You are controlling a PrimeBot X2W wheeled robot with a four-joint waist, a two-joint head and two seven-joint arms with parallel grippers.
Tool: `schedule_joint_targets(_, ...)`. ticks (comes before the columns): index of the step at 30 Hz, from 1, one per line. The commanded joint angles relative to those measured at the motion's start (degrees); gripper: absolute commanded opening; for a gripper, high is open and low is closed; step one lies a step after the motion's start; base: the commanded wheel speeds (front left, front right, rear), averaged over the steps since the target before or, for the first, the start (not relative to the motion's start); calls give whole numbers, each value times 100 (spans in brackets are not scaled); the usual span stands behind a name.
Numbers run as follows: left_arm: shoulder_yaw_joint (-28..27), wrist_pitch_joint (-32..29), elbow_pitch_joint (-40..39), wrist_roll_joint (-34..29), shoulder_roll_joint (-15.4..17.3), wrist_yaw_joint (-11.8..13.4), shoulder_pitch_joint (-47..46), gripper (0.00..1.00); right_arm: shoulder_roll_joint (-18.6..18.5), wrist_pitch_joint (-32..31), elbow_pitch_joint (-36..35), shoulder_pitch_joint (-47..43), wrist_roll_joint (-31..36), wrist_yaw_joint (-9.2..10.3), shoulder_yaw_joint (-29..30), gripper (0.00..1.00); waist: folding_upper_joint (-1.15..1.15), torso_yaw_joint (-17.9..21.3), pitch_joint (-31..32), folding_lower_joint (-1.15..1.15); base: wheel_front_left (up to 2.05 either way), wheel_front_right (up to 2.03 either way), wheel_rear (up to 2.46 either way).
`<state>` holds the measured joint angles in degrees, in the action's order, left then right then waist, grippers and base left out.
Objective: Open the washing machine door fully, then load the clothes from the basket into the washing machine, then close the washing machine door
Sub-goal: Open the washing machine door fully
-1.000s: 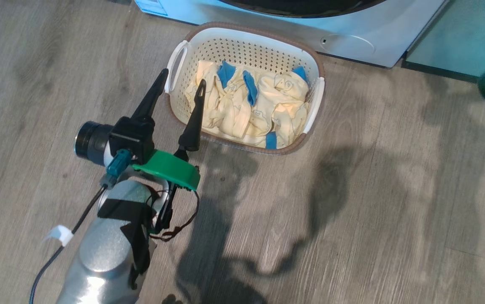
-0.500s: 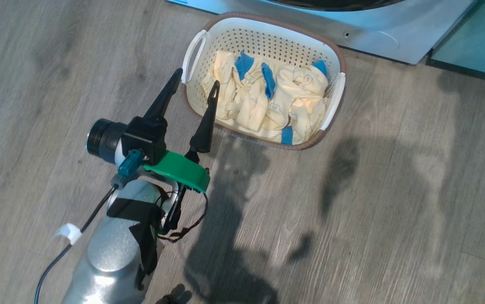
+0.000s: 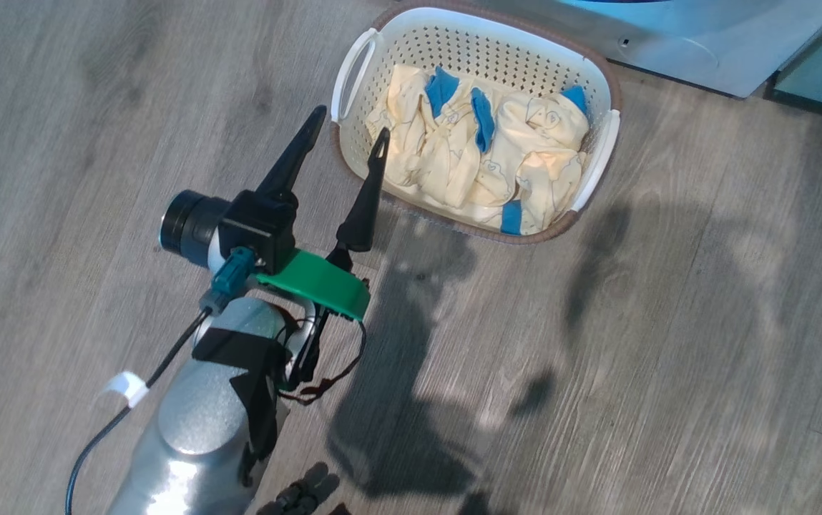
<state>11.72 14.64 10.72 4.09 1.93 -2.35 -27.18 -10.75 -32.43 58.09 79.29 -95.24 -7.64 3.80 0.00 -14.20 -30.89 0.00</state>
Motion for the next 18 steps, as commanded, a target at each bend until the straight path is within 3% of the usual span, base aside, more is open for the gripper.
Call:
schedule_joint_targets(1,-132,36,-196,20,101,21,-124,100,40,25,-151,302,55,15,-42,0,0,-18,-20,0,0,0,0)
schedule_joint_targets(18,5,36,-192,156,96,118,-168,100,45,-138,320,587,290,15,-295,0,0,-109,-66,0,0,0,0)
